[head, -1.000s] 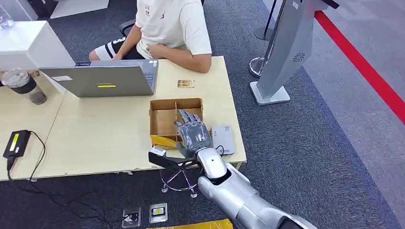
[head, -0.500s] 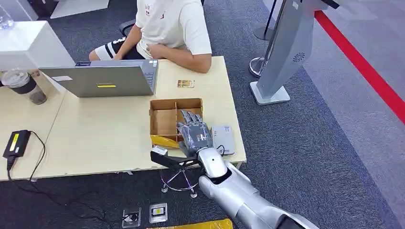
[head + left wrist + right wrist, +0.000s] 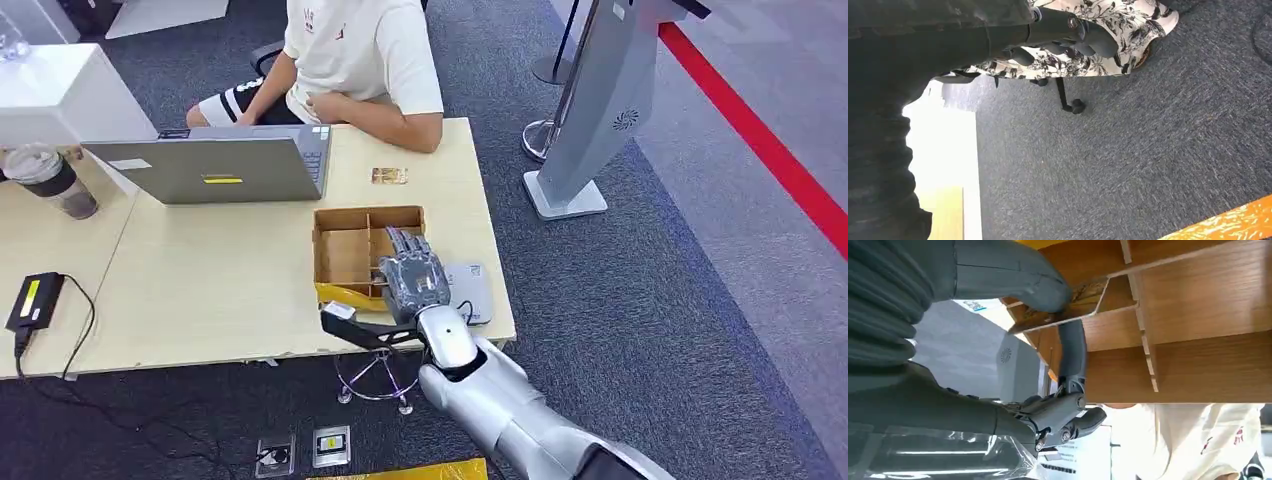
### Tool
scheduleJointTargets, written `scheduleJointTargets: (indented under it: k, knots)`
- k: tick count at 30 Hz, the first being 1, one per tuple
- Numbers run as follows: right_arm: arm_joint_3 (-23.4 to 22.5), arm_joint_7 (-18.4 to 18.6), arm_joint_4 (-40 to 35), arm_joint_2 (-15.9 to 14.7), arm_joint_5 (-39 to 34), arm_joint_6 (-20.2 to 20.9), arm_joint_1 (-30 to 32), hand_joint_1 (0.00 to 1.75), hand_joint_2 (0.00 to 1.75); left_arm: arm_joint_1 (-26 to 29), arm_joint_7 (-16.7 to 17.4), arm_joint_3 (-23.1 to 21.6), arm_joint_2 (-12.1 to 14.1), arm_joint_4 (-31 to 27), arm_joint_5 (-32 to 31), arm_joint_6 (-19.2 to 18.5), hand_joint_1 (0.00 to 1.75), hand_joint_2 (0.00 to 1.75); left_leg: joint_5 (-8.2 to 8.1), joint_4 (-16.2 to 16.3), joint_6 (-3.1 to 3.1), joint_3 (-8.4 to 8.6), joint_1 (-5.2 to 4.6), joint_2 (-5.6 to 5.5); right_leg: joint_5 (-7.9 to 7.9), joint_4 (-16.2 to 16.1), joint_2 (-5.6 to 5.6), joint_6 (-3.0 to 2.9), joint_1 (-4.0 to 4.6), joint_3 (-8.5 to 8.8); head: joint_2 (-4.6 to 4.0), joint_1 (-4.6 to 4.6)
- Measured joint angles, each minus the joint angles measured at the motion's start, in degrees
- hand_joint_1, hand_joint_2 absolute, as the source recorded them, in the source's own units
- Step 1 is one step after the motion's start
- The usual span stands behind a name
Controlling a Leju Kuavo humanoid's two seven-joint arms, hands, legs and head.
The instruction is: Pass the card to the sensor for recognition and then transmit it.
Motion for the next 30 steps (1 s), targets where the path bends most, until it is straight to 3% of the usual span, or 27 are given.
scheduleJointTargets:
  k: [8, 18, 26, 30]
  knots:
    - [-0.24, 2.27, 0.41, -0.33, 1.44, 0.0, -0.62, 1.33, 1.75, 0.0, -1.75, -0.02, 0.02, 0.0, 0.04, -0.57, 0.0, 1.75, 0.0, 0.0, 0.0, 0.0, 0.0, 0.0, 0.0, 0.0, 0.0, 0.0, 0.0, 0.0, 0.0, 0.0]
    - [-0.37, 1.94, 0.55, -1.14, 1.92, -0.94, -0.72, 1.61, 1.75, 0.0, -2.51, -0.02, 0.2, 0.0, 0.26, -0.76, 0.0, 1.75, 0.0, 0.0, 0.0, 0.01, 0.0, 0.0, 0.0, 0.0, 0.0, 0.0, 0.0, 0.0, 0.0, 0.0]
    - [-0.98, -0.44, -0.46, -1.14, 1.46, -5.93, -0.72, 1.73, 1.75, 0.0, -2.51, -0.02, 0.2, 0.0, 0.87, -0.79, 0.0, 1.75, 0.0, 0.0, 0.0, 0.0, 0.0, 0.0, 0.0, 0.0, 0.01, 0.0, 0.0, 0.0, 0.0, 0.0]
    - [-1.99, -1.95, -5.8, -1.38, 0.87, -8.46, -0.36, 1.75, 1.75, 0.01, -2.51, -0.04, 0.2, 0.0, 1.29, -0.98, 0.0, 1.75, 0.0, 0.0, 0.0, 0.0, 0.0, 0.0, 0.0, 0.0, 0.0, 0.0, 0.0, -0.01, 0.0, 0.0]
